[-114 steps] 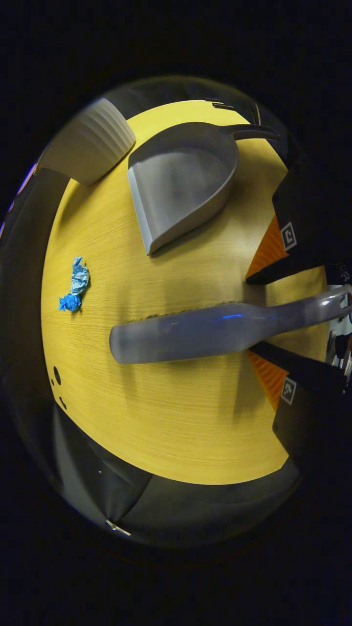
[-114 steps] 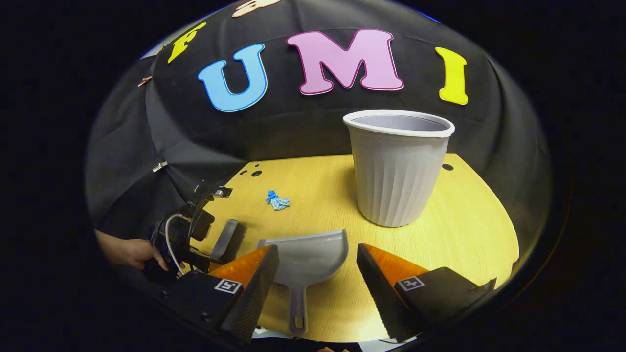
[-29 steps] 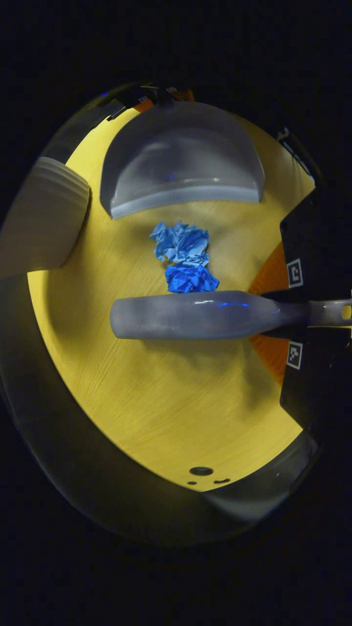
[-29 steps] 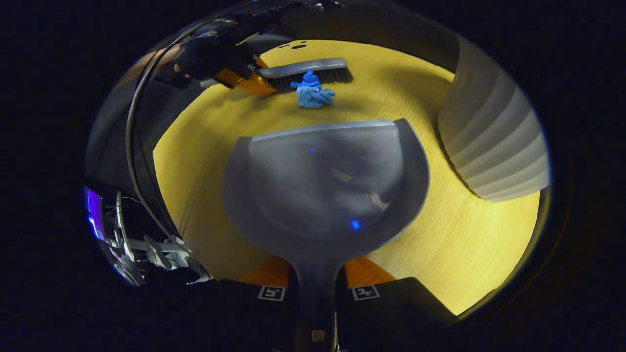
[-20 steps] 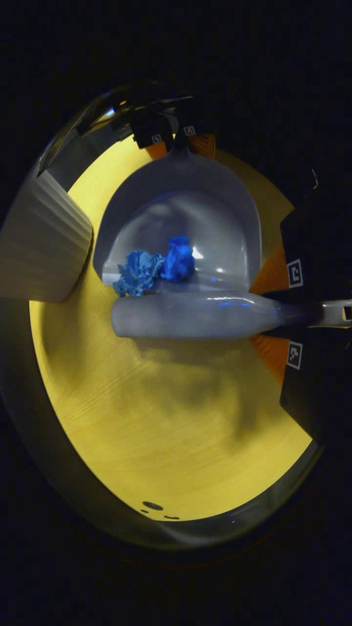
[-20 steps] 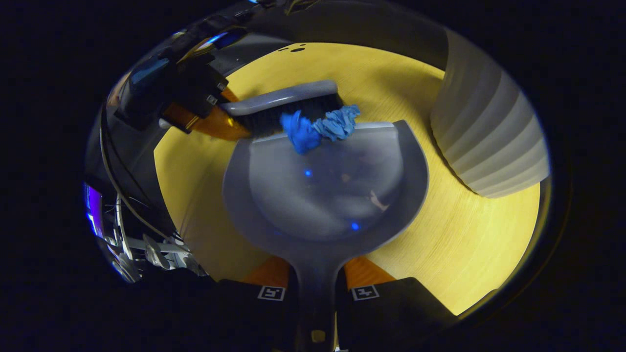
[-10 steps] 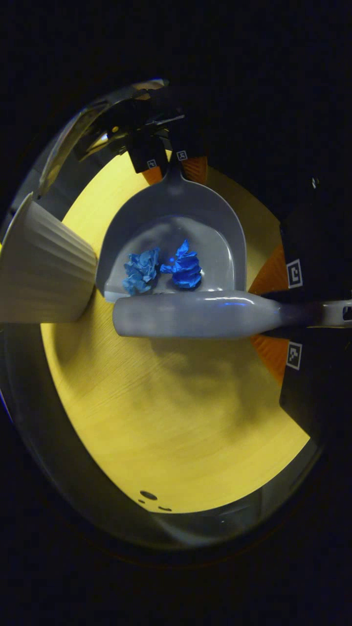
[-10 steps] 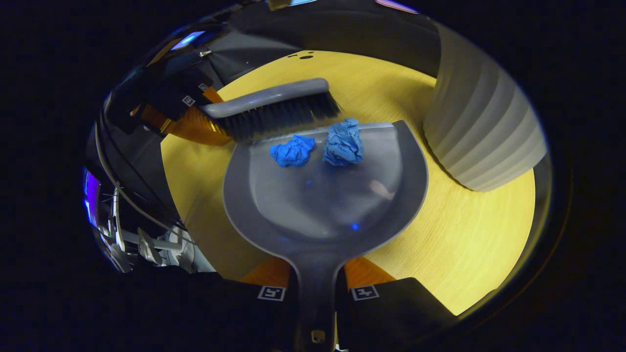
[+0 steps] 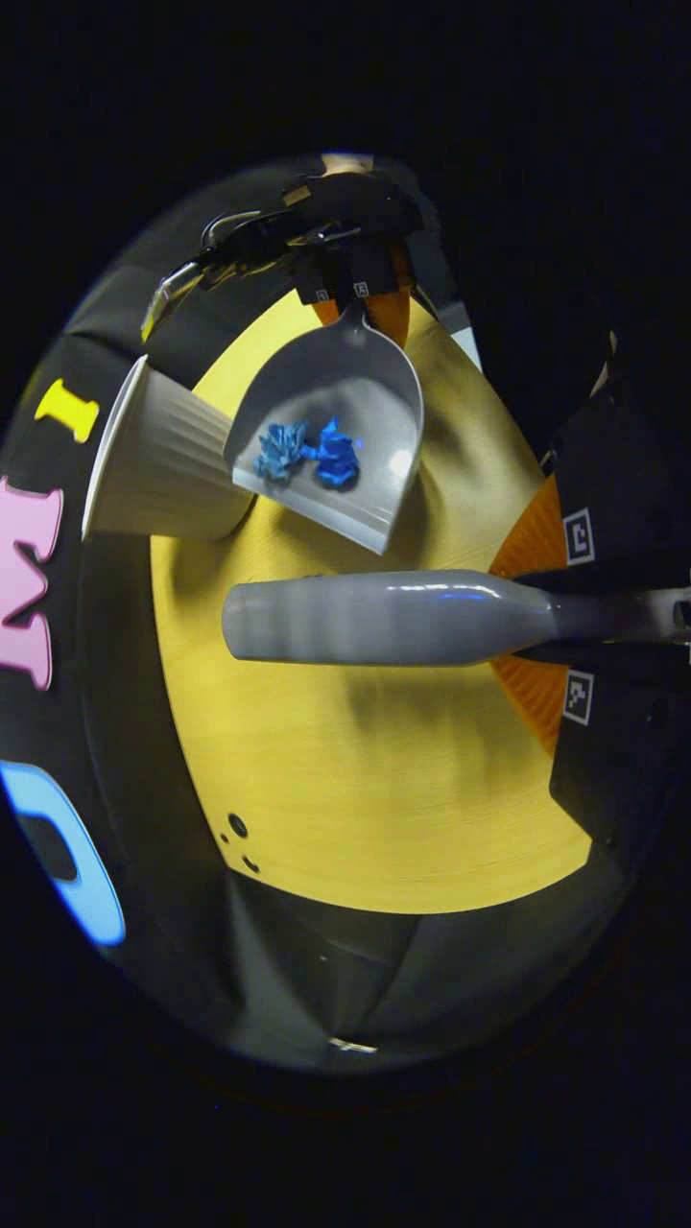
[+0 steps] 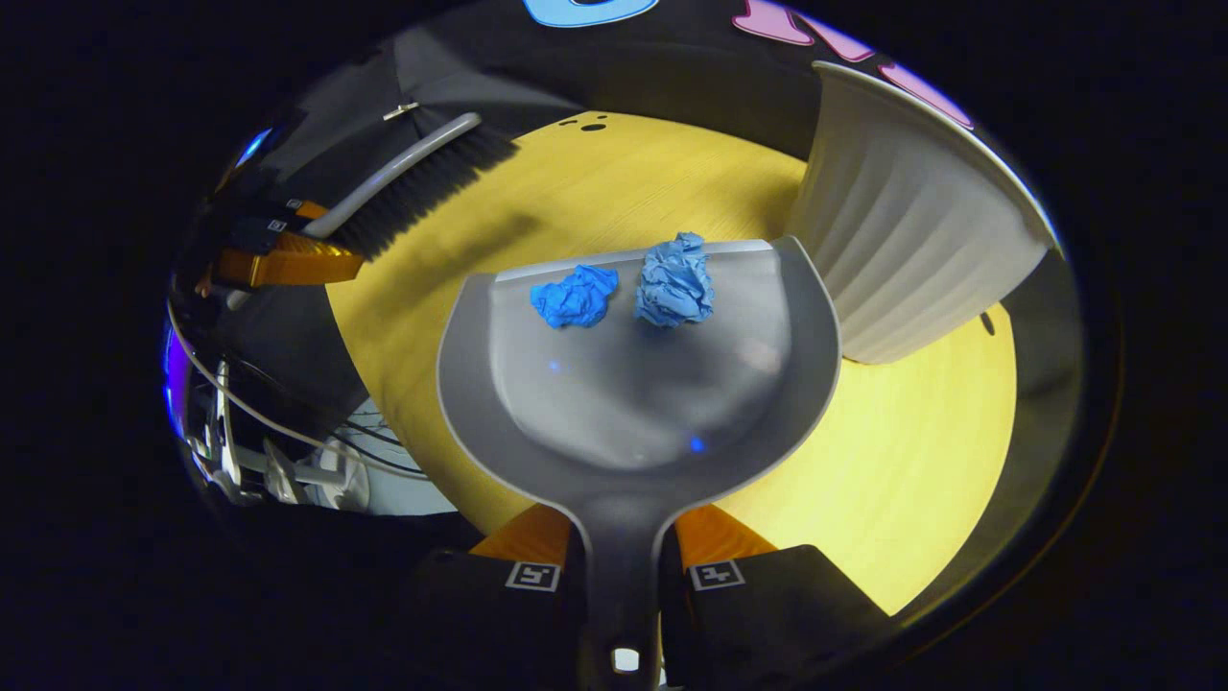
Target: Pick up the small broom and dustpan from the desktop, sweep the trash into the dustpan with the broom, and then empty the trash into the garbage bin.
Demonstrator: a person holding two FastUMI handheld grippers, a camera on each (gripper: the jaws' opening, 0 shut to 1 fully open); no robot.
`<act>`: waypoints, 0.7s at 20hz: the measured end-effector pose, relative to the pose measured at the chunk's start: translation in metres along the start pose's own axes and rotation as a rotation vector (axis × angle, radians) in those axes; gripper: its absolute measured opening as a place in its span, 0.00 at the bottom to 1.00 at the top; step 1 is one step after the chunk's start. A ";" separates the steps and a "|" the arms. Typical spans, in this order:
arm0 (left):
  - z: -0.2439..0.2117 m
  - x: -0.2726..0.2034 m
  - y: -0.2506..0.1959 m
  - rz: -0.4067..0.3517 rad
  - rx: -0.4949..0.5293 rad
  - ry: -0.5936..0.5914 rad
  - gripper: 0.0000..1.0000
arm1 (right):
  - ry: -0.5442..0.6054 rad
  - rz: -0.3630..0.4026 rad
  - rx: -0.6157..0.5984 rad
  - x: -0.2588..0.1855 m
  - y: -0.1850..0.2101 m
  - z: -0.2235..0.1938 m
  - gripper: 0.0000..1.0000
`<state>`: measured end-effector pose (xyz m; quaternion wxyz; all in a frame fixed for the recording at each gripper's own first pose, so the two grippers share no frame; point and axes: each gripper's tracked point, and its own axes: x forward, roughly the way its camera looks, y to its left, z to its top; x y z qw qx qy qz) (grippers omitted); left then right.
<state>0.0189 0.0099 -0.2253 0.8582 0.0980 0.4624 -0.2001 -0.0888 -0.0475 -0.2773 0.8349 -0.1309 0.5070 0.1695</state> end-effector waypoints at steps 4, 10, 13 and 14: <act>-0.035 0.010 0.006 -0.024 -0.065 -0.006 0.22 | 0.019 0.006 0.051 -0.042 0.001 -0.007 0.34; -0.068 0.040 0.008 -0.095 -0.065 0.010 0.25 | -0.005 -0.043 0.127 -0.102 0.004 -0.017 0.34; -0.067 0.043 0.001 -0.117 -0.069 0.003 0.25 | -0.015 -0.064 0.146 -0.135 0.001 -0.016 0.34; -0.068 0.046 0.000 -0.119 -0.067 0.005 0.22 | -0.023 -0.068 0.155 -0.150 -0.001 -0.015 0.34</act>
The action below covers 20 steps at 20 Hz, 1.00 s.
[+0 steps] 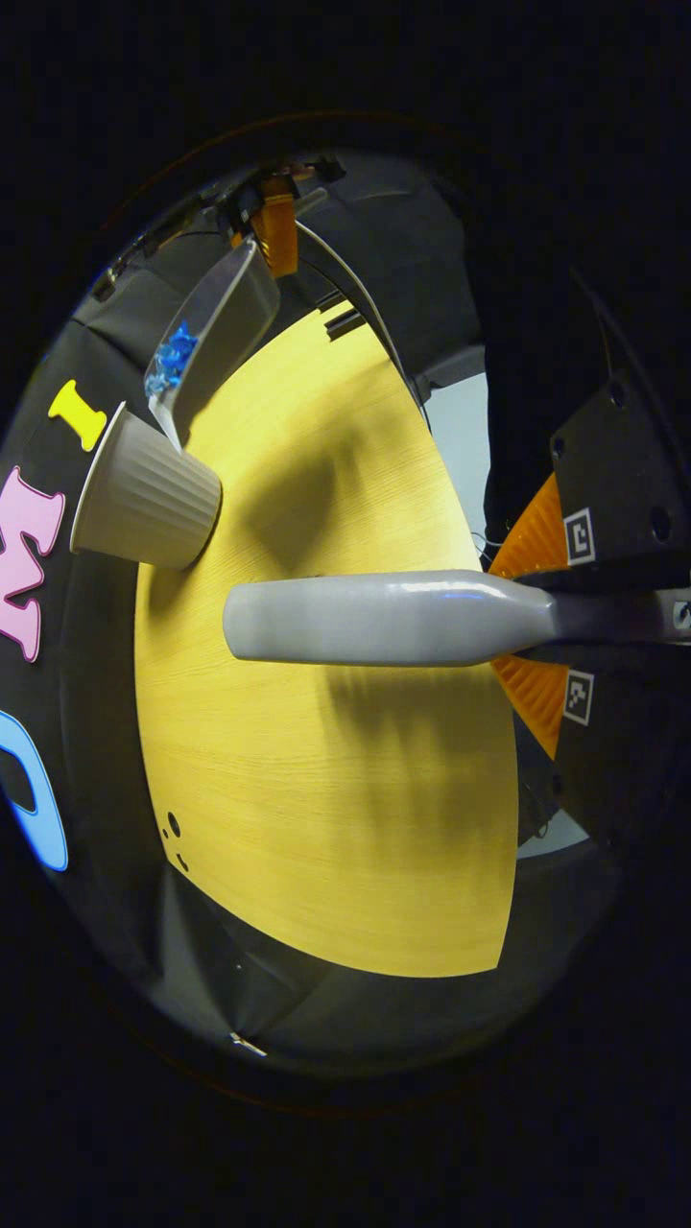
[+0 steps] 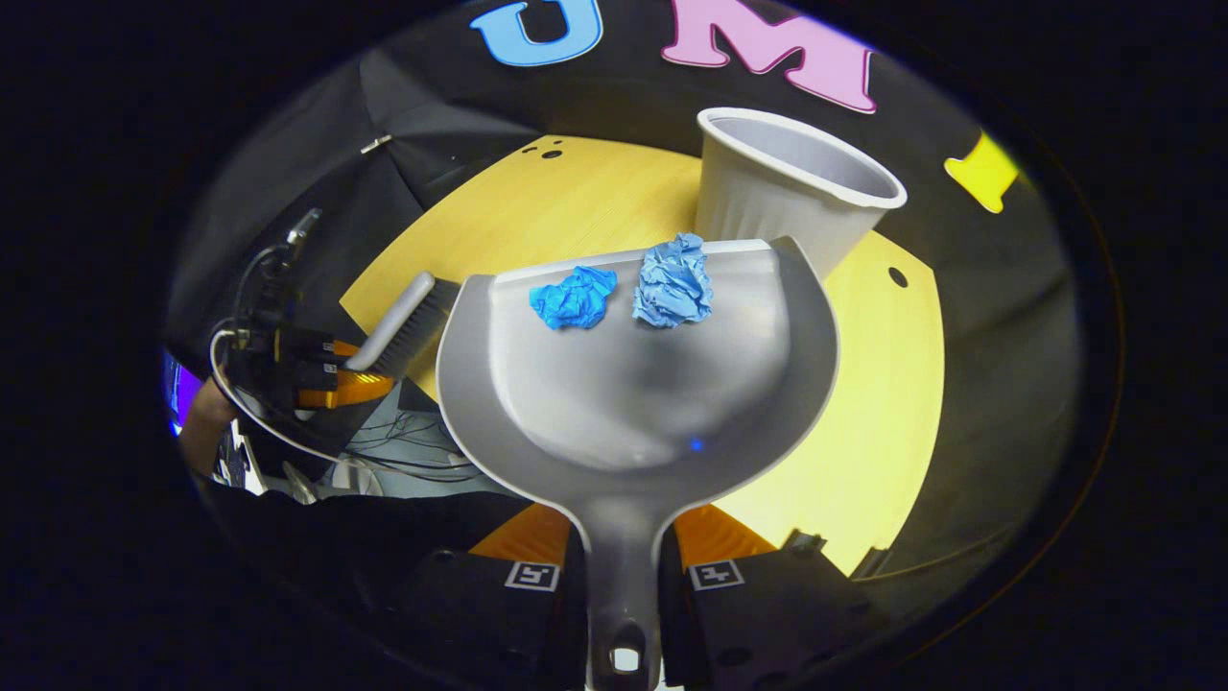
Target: Pick up the small broom and dustpan from the desktop, sweep the trash into the dustpan with the broom, and then empty the trash into the garbage bin.
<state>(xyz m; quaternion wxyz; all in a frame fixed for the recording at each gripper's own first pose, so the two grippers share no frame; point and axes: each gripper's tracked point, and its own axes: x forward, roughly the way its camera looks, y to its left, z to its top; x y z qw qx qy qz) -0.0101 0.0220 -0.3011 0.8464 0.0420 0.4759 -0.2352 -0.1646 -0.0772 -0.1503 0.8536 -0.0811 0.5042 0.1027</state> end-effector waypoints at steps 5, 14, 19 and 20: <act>0.015 0.007 -0.004 -0.007 -0.054 -0.009 0.25 | -0.069 -0.091 -0.081 -0.055 -0.047 0.021 0.34; 0.078 0.023 -0.004 0.008 -0.140 -0.057 0.25 | -0.194 -0.153 -0.051 -0.081 -0.133 0.109 0.34; 0.093 0.028 -0.006 0.018 -0.137 -0.060 0.25 | -0.251 -0.286 -0.032 -0.056 -0.194 0.167 0.34; 0.094 0.029 -0.008 0.017 -0.138 -0.059 0.29 | -0.259 -0.304 -0.023 -0.051 -0.204 0.175 0.34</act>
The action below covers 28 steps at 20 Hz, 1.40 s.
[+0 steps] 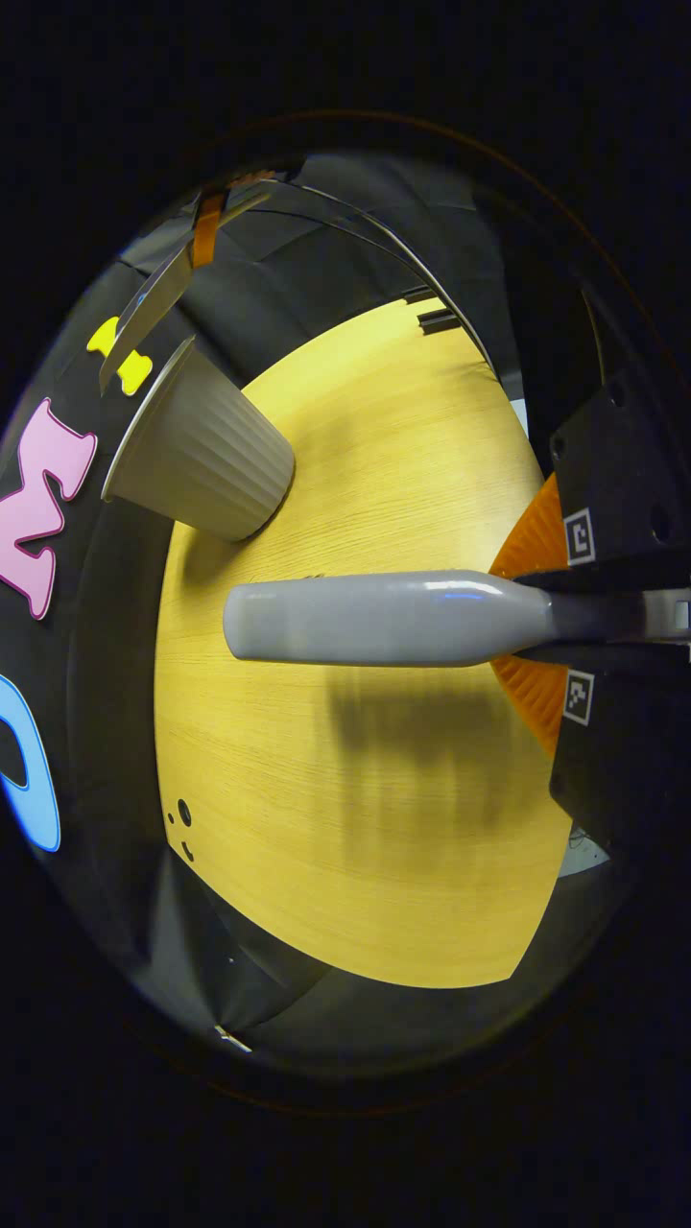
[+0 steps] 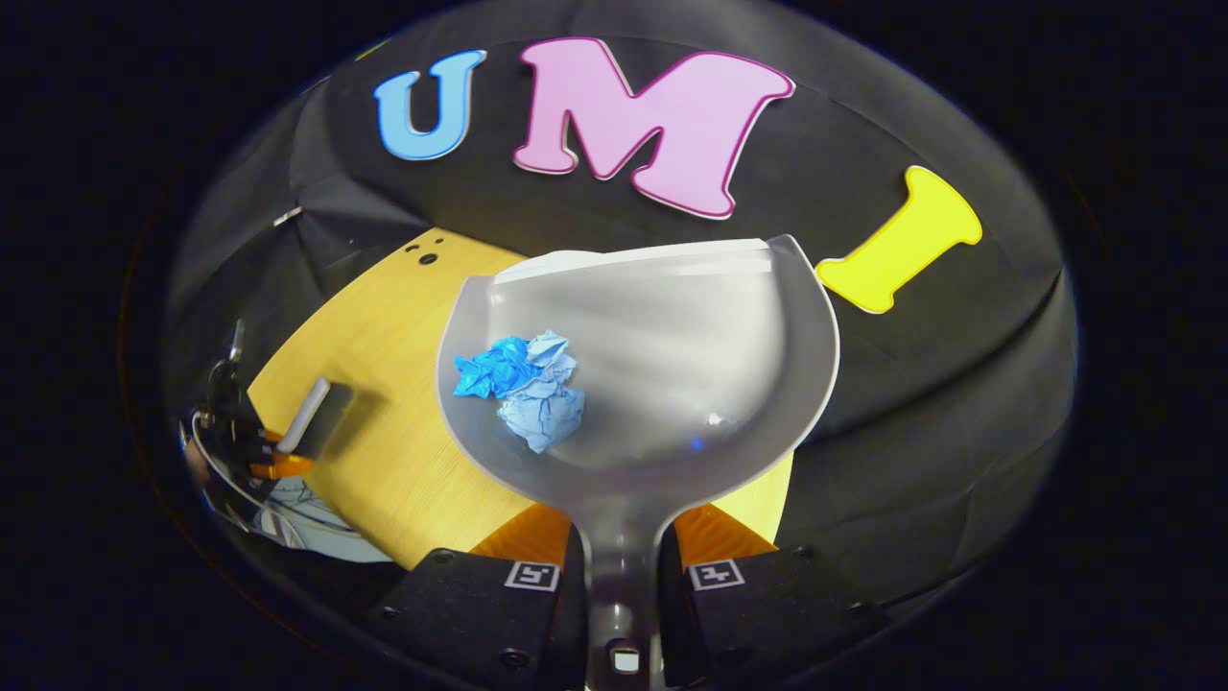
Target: Pick up the small broom and dustpan from the desktop, sweep the trash into the dustpan with the broom, and then empty the trash into the garbage bin.
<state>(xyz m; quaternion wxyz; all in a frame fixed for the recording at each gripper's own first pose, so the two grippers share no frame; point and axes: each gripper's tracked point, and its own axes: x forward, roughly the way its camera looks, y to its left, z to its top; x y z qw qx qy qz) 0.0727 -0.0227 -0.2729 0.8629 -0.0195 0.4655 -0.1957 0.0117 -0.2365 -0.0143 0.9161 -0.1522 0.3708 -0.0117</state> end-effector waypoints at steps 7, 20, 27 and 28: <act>0.002 0.005 -0.011 -0.027 -0.041 0.007 0.29 | -0.061 -0.156 -0.070 0.054 -0.023 0.014 0.34; -0.007 0.008 -0.011 -0.018 -0.070 0.009 0.25 | -0.105 -0.390 -0.329 0.084 -0.016 0.011 0.34; -0.022 0.009 -0.011 -0.029 -0.051 0.019 0.25 | -0.148 -0.536 -0.508 0.078 -0.014 0.018 0.34; -0.023 0.008 -0.011 -0.035 -0.055 0.021 0.25 | -0.146 -0.551 -0.520 0.080 -0.015 0.019 0.34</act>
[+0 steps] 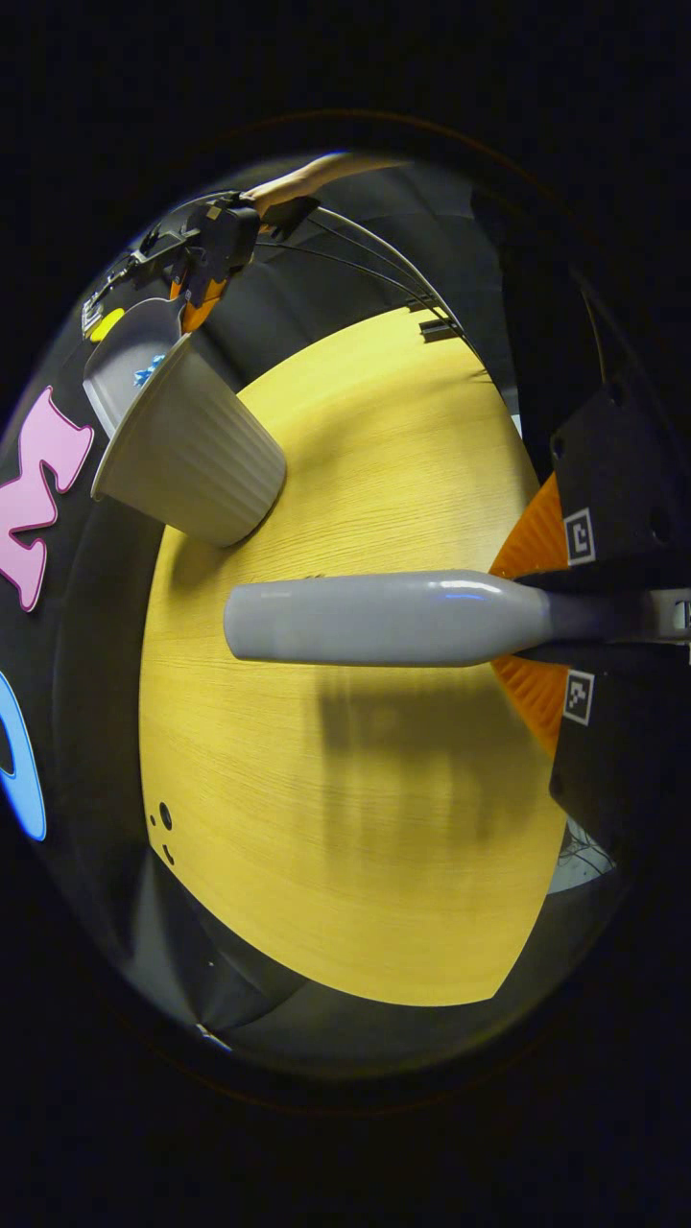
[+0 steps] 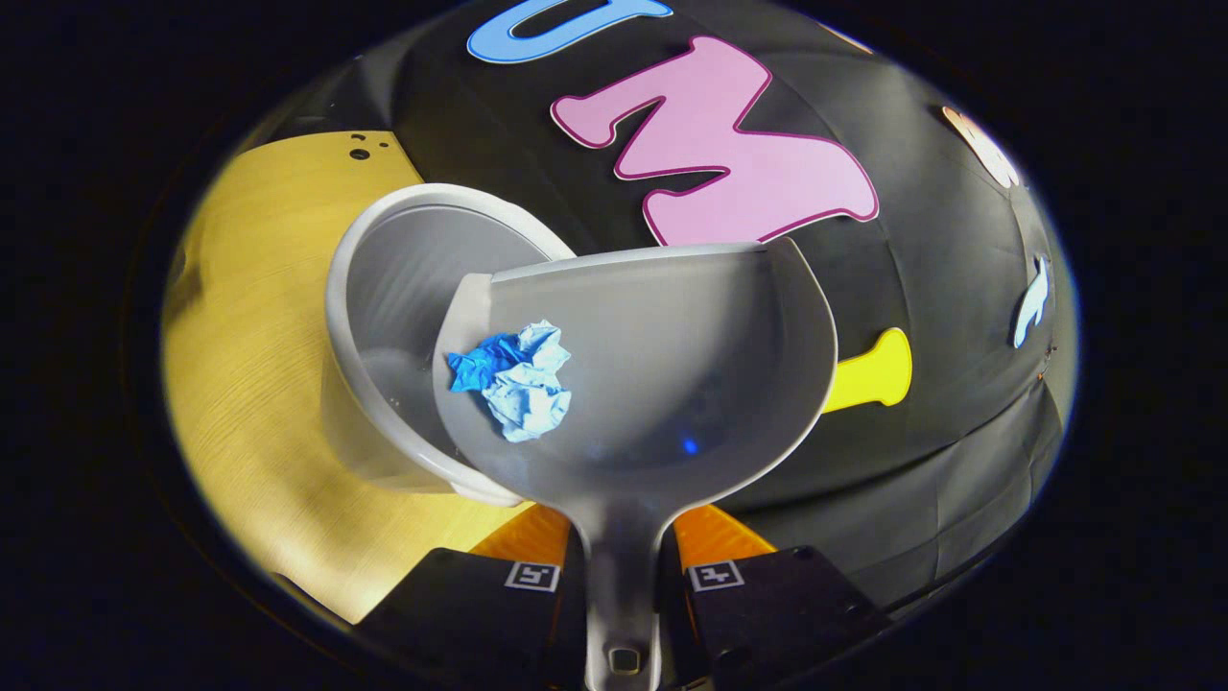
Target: Pick up the small broom and dustpan from the desktop, sweep the trash into the dustpan with the broom, and then empty the trash into the garbage bin.
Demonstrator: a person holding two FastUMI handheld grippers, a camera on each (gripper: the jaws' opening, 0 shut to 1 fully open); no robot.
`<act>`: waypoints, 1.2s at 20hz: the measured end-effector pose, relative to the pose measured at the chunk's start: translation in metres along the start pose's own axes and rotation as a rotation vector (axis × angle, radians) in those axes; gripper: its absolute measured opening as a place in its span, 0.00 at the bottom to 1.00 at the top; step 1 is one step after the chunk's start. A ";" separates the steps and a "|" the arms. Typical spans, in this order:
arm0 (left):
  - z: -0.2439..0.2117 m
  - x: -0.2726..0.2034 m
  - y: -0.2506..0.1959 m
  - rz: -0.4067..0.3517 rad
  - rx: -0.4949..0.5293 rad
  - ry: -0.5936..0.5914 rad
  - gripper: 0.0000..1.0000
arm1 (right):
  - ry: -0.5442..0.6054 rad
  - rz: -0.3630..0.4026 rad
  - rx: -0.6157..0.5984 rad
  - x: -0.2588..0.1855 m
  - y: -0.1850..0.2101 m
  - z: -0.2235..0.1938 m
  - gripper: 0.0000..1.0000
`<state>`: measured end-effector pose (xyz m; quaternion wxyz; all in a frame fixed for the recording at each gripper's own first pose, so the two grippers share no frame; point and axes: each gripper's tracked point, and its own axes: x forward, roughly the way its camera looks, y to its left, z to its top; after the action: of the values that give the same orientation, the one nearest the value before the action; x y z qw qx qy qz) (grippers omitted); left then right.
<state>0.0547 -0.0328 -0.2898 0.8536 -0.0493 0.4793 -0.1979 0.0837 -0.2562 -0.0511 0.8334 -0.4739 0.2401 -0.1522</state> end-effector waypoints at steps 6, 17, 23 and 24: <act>-0.009 0.001 -0.003 -0.006 0.013 0.011 0.25 | -0.038 -0.149 -0.184 -0.004 -0.004 0.010 0.34; -0.017 0.002 -0.002 -0.004 0.010 0.022 0.25 | -0.076 -0.295 -0.404 -0.013 -0.021 0.009 0.34; -0.018 0.002 -0.002 0.000 0.008 0.021 0.25 | -0.091 -0.313 -0.436 -0.013 -0.021 0.014 0.34; -0.018 0.003 -0.002 0.001 0.008 0.021 0.25 | -0.089 -0.305 -0.417 -0.011 -0.021 0.013 0.34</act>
<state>0.0406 -0.0337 -0.3010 0.8489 -0.0435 0.4873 -0.1998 0.0805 -0.2524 -0.0241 0.6949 -0.6724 0.1550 -0.2024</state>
